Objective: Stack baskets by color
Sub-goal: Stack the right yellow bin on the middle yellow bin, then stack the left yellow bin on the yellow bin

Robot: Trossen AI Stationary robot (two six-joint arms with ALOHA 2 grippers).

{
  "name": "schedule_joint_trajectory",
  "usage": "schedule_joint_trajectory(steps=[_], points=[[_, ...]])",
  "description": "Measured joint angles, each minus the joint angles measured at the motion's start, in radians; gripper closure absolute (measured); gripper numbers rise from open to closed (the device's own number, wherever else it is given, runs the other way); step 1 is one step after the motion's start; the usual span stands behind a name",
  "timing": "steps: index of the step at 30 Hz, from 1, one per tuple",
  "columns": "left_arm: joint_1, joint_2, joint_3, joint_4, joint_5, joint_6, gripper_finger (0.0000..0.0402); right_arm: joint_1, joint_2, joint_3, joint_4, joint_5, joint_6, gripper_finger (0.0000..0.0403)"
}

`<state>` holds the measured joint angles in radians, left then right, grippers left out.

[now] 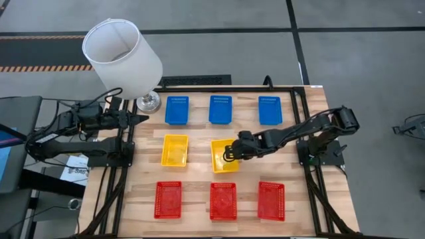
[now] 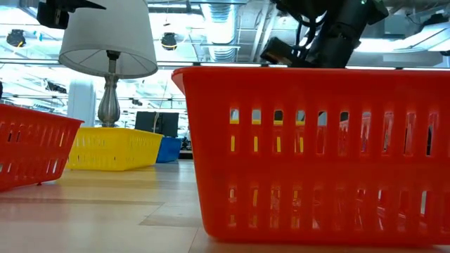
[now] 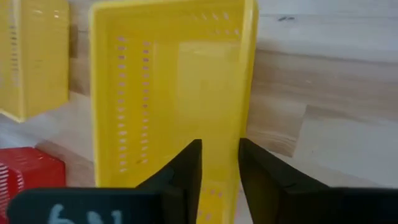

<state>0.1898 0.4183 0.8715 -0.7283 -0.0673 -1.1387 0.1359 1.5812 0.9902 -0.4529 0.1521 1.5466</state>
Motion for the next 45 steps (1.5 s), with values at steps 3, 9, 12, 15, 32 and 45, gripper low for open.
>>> schedule_joint_trajectory(steps=[3, 9, 12, 15, 32, 45], points=[[0.000, 0.000, 0.000, 0.000, 0.000, 0.000, 0.0216, -0.014, -0.028, 0.000, -0.020, 0.001, -0.034, 0.0255], [0.000, 0.000, 0.000, 0.000, 0.000, 0.000, 0.0216, -0.052, -0.109, 0.000, -0.060, 0.004, -0.091, 0.0234], [0.000, 0.000, 0.000, 0.000, 0.000, 0.000, 0.0216, -0.072, -0.160, 0.000, -0.056, 0.003, -0.132, 0.0232], [0.000, 0.000, 0.000, -0.001, 0.000, 0.003, 0.0216, -0.090, -0.194, 0.000, 0.008, -0.006, -0.157, 0.0233], [0.000, 0.000, 0.000, -0.019, 0.002, 0.004, 0.0216, -0.129, 0.211, 0.484, 0.104, -0.123, -0.445, 0.0265], [0.000, 0.000, 0.000, -0.025, -0.002, 0.020, 0.0216, -0.154, 0.521, 0.803, -0.056, -0.245, -0.508, 0.0276]])
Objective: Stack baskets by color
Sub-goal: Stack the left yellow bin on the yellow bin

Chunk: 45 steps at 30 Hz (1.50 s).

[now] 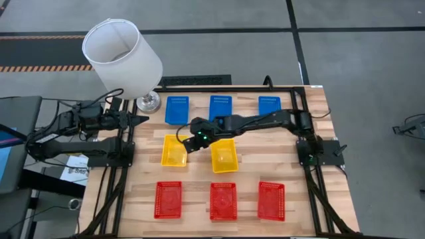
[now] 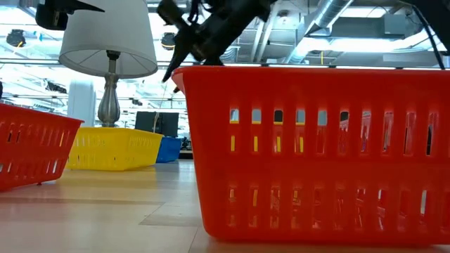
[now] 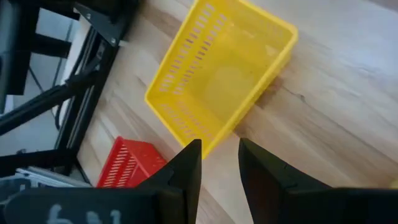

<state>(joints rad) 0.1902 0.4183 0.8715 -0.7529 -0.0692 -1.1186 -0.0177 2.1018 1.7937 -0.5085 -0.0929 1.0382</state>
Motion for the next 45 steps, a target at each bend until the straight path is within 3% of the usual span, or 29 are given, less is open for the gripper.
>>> schedule_joint_trajectory(steps=[8, 17, 21, 27, 40, 45], points=[[0.000, 0.000, 0.000, 0.000, 0.001, 0.000, 0.0216, 0.004, 0.070, 0.042, 0.037, 0.029, 0.007, 0.0268], [0.000, 0.000, 0.000, 0.000, 0.002, 0.000, 0.0216, 0.006, 0.139, 0.036, 0.061, 0.036, 0.070, 0.0199], [0.000, 0.000, 0.000, 0.000, 0.002, 0.000, 0.0216, 0.009, 0.149, 0.034, 0.055, 0.043, 0.079, 0.0187], [0.000, 0.000, 0.000, 0.000, 0.002, 0.000, 0.0216, 0.002, 0.147, 0.030, 0.057, 0.099, 0.073, 0.0194], [0.000, 0.000, 0.000, 0.002, 0.002, 0.001, 0.0216, 0.011, 0.217, 0.029, 0.139, 0.071, 0.090, 0.0208], [0.000, 0.000, 0.000, 0.001, 0.002, 0.001, 0.0216, 0.008, 0.224, 0.030, 0.161, 0.062, 0.082, 0.0237]])
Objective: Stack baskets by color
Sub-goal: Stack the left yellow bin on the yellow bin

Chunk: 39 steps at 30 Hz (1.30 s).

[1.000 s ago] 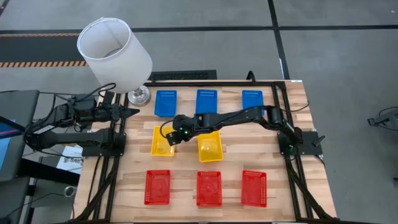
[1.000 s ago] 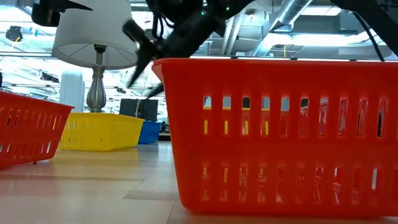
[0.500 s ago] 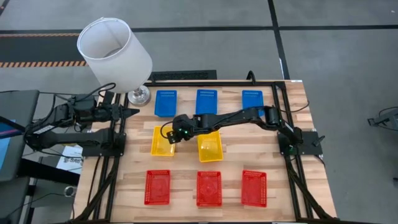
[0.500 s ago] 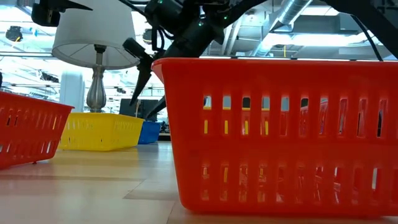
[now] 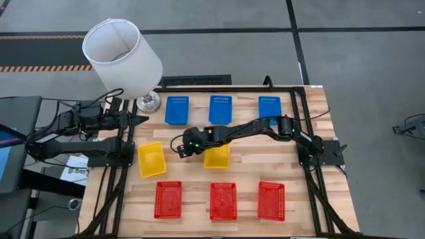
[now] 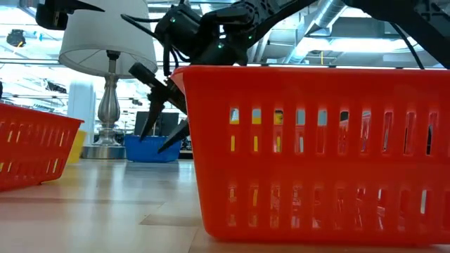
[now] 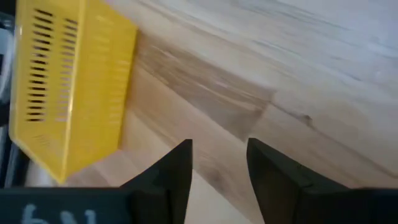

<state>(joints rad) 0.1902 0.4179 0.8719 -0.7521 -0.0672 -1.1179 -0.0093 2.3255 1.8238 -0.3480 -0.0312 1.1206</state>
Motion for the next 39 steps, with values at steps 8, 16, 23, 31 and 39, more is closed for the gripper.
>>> schedule_joint_trajectory(steps=[8, 16, 23, 31, 39], points=[[0.000, 0.000, 0.000, -0.065, 0.043, 0.013, 0.0216, -0.004, -0.002, 0.045, 0.021, -0.092, -0.036, 0.0270], [0.000, 0.005, 0.000, -0.352, 0.184, -0.050, 0.0216, -0.006, -0.016, 0.348, -0.353, -0.115, -0.233, 0.0269], [-0.005, 0.074, -0.048, -0.541, 0.192, -0.100, 0.0216, 0.020, -0.088, 0.489, -0.687, 0.015, -0.330, 0.0269], [-0.099, 0.260, -0.135, -0.386, 0.157, -0.100, 0.0217, 0.065, -0.306, 0.480, -0.979, 0.310, -0.287, 0.0269], [-0.258, 0.459, -0.135, -0.304, 0.081, -0.206, 0.0245, 0.127, -0.477, 0.479, -1.228, 0.527, -0.124, 0.0269]])
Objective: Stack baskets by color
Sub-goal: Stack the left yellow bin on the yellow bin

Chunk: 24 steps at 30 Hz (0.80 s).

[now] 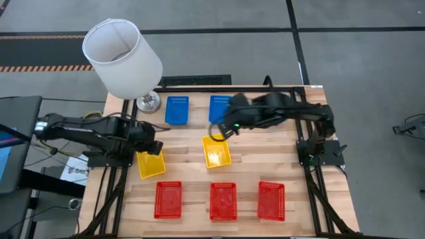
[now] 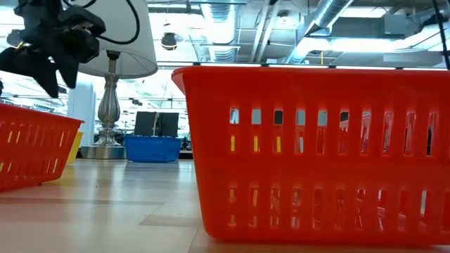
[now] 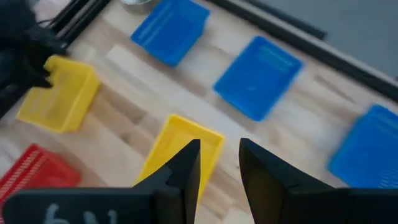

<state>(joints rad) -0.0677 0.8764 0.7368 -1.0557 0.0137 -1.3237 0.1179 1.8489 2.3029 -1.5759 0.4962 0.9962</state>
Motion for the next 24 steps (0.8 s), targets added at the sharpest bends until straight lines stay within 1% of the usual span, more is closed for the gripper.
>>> schedule_joint_trajectory(steps=[5, 8, 12, 15, 24], points=[[-0.103, 0.037, 0.000, -0.006, -0.074, -0.144, 0.0292, 0.055, -0.082, -0.031, 0.009, 0.062, 0.042, 0.0268], [-0.146, 0.064, 0.000, -0.019, -0.117, -0.210, 0.0331, 0.080, -0.101, -0.049, 0.008, 0.091, 0.059, 0.0268], [-0.184, 0.125, 0.000, -0.018, -0.165, -0.259, 0.0388, 0.093, -0.109, -0.049, 0.005, 0.113, 0.061, 0.0268], [-0.195, 0.184, 0.000, -0.018, -0.176, -0.273, 0.0396, 0.098, -0.106, -0.049, 0.005, 0.113, 0.053, 0.0268], [-0.202, 0.366, 0.000, 0.006, -0.154, -0.285, 0.0401, 0.097, -0.095, -0.049, 0.005, 0.113, 0.019, 0.0268]])
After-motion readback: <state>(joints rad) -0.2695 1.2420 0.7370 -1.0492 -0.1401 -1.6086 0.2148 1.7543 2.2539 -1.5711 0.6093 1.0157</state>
